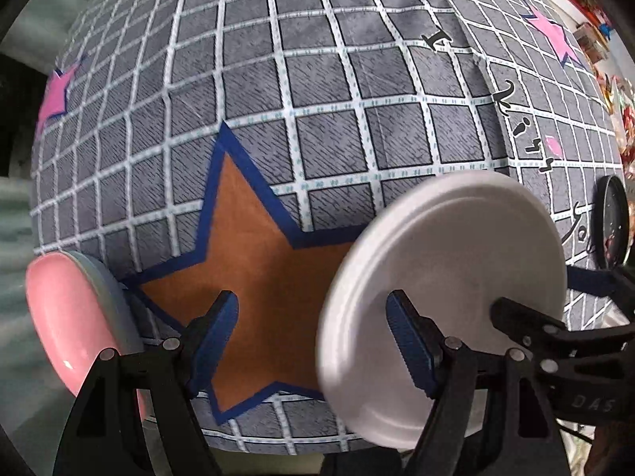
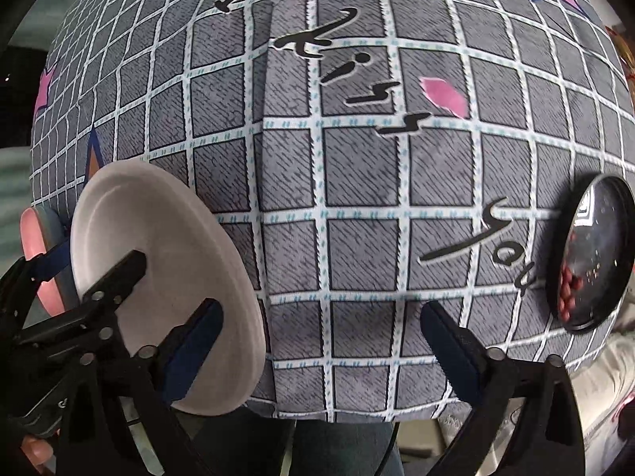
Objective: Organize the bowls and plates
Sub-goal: 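Close the right gripper on the rim of the white bowl stack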
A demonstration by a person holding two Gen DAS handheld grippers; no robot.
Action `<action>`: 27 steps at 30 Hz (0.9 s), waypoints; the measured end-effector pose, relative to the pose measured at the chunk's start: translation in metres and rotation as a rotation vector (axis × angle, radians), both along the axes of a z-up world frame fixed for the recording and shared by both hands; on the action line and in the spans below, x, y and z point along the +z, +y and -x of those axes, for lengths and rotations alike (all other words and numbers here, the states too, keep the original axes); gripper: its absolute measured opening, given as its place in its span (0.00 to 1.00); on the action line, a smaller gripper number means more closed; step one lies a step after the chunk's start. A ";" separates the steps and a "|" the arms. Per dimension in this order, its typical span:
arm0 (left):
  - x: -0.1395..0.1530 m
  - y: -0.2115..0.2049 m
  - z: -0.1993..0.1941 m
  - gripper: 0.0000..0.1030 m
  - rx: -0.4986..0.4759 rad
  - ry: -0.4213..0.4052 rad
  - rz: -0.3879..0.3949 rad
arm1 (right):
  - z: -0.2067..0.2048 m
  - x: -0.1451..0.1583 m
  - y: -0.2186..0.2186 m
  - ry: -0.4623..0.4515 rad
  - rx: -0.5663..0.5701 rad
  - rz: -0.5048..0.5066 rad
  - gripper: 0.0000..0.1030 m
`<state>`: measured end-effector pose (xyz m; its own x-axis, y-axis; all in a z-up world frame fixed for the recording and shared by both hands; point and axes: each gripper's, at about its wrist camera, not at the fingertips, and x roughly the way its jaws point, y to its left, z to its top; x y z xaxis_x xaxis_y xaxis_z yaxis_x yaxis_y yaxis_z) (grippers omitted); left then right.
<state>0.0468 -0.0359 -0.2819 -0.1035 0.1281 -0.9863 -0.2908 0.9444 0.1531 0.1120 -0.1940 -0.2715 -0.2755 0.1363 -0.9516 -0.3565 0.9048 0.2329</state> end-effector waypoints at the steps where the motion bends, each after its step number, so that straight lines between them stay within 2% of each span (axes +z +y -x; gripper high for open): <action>1: -0.002 0.000 0.000 0.75 0.000 0.002 0.002 | 0.000 -0.002 0.007 0.004 0.007 -0.006 0.81; 5: -0.011 -0.008 0.003 0.65 0.008 0.003 0.028 | 0.002 -0.008 0.020 0.015 0.012 -0.015 0.76; 7: -0.012 -0.015 0.000 0.60 0.018 0.004 0.052 | 0.003 -0.006 0.026 0.029 0.021 -0.033 0.66; 8: -0.011 -0.017 -0.005 0.56 0.021 0.005 0.050 | 0.003 -0.004 0.029 0.037 0.025 -0.052 0.53; 9: -0.012 -0.020 -0.011 0.53 0.022 0.007 0.050 | 0.002 -0.005 0.035 0.053 0.025 -0.072 0.47; 11: -0.012 -0.025 -0.012 0.47 0.029 0.005 0.057 | 0.006 -0.007 0.045 0.093 0.029 -0.097 0.40; 13: -0.009 -0.032 -0.012 0.42 0.034 0.004 0.067 | 0.009 -0.007 0.050 0.093 0.034 -0.110 0.38; 15: -0.006 -0.041 -0.013 0.41 0.033 0.005 0.061 | 0.010 -0.008 0.054 0.092 0.037 -0.120 0.36; 16: -0.006 -0.044 -0.012 0.40 0.034 0.006 0.060 | 0.010 -0.008 0.056 0.095 0.040 -0.125 0.34; 17: -0.004 -0.047 -0.011 0.38 0.035 0.006 0.057 | 0.011 -0.008 0.056 0.107 0.041 -0.136 0.27; 19: 0.001 -0.054 -0.007 0.38 0.041 0.004 0.049 | 0.017 -0.009 0.054 0.135 0.036 -0.147 0.25; 27: 0.020 -0.071 0.010 0.38 0.055 -0.021 0.045 | 0.031 0.001 0.064 0.104 0.089 -0.135 0.26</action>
